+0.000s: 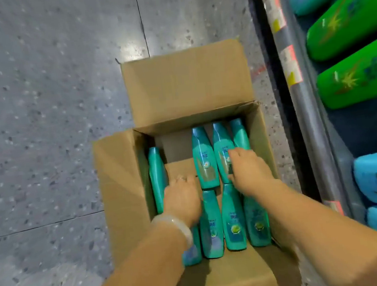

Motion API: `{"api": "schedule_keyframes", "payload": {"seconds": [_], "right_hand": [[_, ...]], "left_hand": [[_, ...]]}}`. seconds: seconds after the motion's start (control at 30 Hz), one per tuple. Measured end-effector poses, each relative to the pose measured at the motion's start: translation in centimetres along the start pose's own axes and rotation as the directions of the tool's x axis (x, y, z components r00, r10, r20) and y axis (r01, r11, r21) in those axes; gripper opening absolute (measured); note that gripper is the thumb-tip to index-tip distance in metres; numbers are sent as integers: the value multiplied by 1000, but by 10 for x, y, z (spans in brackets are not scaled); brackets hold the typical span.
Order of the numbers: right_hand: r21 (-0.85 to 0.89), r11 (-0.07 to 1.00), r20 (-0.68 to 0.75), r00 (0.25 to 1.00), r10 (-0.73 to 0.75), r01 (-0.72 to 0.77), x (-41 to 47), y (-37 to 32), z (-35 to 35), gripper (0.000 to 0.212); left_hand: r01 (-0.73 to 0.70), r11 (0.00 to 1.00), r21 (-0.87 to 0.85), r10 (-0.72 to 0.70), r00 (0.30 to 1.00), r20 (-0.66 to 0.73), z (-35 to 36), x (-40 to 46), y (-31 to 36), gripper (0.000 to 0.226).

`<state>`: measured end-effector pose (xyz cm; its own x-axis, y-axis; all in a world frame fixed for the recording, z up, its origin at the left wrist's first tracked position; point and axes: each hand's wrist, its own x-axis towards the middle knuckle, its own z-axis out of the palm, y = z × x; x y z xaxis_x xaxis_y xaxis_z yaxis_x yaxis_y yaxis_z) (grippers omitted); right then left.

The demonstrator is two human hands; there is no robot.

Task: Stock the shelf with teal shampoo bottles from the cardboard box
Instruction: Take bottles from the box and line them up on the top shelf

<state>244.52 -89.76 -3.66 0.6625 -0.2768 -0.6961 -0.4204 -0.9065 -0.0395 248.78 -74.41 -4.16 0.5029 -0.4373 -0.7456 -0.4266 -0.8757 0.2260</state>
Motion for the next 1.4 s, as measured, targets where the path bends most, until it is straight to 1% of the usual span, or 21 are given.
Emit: {"api": "schedule_keyframes", "payload": {"seconds": [0.07, 0.13, 0.17, 0.23, 0.3, 0.37, 0.43, 0.5, 0.53, 0.6, 0.67, 0.7, 0.73, 0.8, 0.87, 0.97, 1.03, 1.13, 1.23, 1.3, 1.4], "right_hand": [[-83, 996, -74, 996, -44, 38, 36, 4, 15, 64], [-178, 983, -96, 994, -56, 38, 60, 8, 27, 87], [-204, 979, -97, 994, -50, 29, 67, 9, 32, 97], [-224, 974, -106, 994, -42, 17, 75, 11, 38, 106], [-221, 975, -101, 994, -33, 10, 78, 12, 38, 106], [-230, 973, -102, 995, -17, -7, 78, 8, 38, 108], [-265, 964, -150, 989, -19, -21, 75, -1, 43, 108], [-271, 962, -238, 970, -56, -11, 74, -13, 51, 97], [-244, 970, -262, 963, -66, 0, 75, -18, 54, 91], [-94, 996, -262, 964, -35, 10, 77, -25, 56, 90], [171, 985, -211, 977, 30, 6, 71, -28, 50, 103], [343, 939, -167, 983, 76, -15, 64, -29, 44, 112], [507, 861, -128, 984, 126, -45, 52, -28, 36, 118], [718, 693, -124, 971, 205, -55, 16, -25, 17, 118], [807, 591, -172, 952, 254, -12, -31, -21, -13, 110], [869, 496, -164, 949, 270, 9, -110, -15, -71, 105], [889, 453, -216, 938, 271, 74, -159, -10, -118, 103], [883, 431, -341, 884, 321, 184, -230, -5, -200, 106], [842, 428, -500, 774, 389, 328, -301, -7, -283, 107], [819, 397, -568, 687, 453, 414, -350, -9, -333, 109], [743, 393, -664, 525, 532, 541, -430, -12, -394, 97]], "left_hand": [[20, 986, -166, -33, 997, -75, 17, 40, 14, 55], [21, 950, -312, -68, 988, -138, 30, 68, 28, 80], [22, 935, -353, -80, 985, -151, 36, 78, 33, 91], [37, 928, -371, -103, 982, -160, 42, 89, 38, 104], [51, 930, -364, -119, 979, -165, 42, 93, 29, 110], [78, 948, -308, -141, 972, -187, 39, 92, 12, 110], [132, 947, -292, -208, 947, -245, 40, 87, -4, 101], [165, 925, -342, -263, 929, -262, 44, 82, -9, 87], [177, 908, -380, -283, 928, -243, 46, 81, -8, 82], [195, 832, -519, -332, 925, -184, 44, 80, -3, 79], [183, 722, -667, -362, 922, -139, 36, 75, -1, 79], [164, 677, -717, -371, 918, -139, 31, 69, -1, 78], [138, 640, -756, -378, 913, -153, 24, 58, -1, 76], [68, 602, -795, -379, 902, -209, 5, 26, 4, 71], [-7, 593, -805, -364, 889, -276, -22, -15, 15, 63], [-100, 551, -828, -334, 883, -329, -73, -80, 36, 65], [-172, 538, -825, -290, 881, -374, -114, -125, 53, 66], [-281, 524, -804, -212, 871, -443, -185, -196, 82, 66], [-438, 485, -757, -108, 829, -549, -254, -260, 112, 71], [-556, 476, -681, 0, 775, -632, -303, -304, 135, 69], [-713, 424, -559, 169, 668, -725, -366, -372, 170, 76]]}}
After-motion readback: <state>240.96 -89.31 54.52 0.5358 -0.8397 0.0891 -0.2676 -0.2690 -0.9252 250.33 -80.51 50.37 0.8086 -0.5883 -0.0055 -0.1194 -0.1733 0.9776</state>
